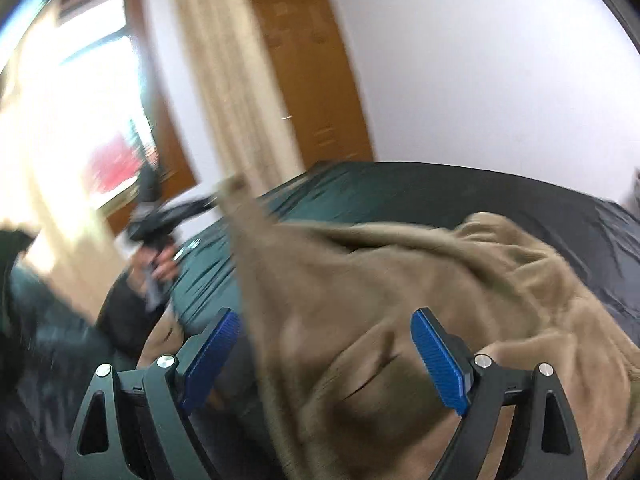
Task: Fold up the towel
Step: 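Raise the blanket high with both grippers, shaking it out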
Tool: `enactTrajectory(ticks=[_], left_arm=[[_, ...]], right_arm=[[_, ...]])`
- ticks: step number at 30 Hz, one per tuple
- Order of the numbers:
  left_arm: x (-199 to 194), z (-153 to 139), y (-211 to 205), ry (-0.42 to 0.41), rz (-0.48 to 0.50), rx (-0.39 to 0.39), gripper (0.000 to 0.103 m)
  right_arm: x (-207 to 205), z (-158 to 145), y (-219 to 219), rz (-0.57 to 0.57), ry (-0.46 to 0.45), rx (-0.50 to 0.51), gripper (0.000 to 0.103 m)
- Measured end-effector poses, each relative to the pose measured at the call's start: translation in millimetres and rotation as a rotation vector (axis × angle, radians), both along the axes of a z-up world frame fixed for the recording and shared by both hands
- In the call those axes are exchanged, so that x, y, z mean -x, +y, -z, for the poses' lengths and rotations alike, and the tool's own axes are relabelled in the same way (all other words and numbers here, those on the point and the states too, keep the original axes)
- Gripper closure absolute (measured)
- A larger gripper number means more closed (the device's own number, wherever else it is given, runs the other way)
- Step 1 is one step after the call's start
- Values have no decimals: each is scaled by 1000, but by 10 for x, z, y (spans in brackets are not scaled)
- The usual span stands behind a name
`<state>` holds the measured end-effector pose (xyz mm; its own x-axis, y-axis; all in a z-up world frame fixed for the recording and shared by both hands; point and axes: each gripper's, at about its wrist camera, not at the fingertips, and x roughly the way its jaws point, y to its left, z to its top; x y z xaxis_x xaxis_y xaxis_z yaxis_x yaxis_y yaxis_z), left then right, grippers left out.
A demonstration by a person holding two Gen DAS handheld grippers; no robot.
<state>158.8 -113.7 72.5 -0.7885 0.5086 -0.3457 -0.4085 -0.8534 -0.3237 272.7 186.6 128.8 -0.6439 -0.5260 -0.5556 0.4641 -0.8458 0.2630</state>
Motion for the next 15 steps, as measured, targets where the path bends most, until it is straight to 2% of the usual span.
enactTrajectory(ticks=[2,5,7,9,11,15], left_arm=[[-39,-11,-27,13,12,-3,87],[-63,-30,-56,22,22,-9,86],[-56,-35,-69,21,25,-14,86],[-32,-28,-84,19,28,-18,86],[3,-13,-97,14,31,-23,85],[87,31,-101,-9,35,-46,83]], right_arm=[[292,15,61,47,-45,-11,13],[627,177,57,39,-141,-74,13],[768,331,52,7,-211,-84,13],[874,510,-28,-45,-279,-83,19],[907,661,-148,-93,-325,-106,33],[826,756,-326,-126,-332,-190,57]])
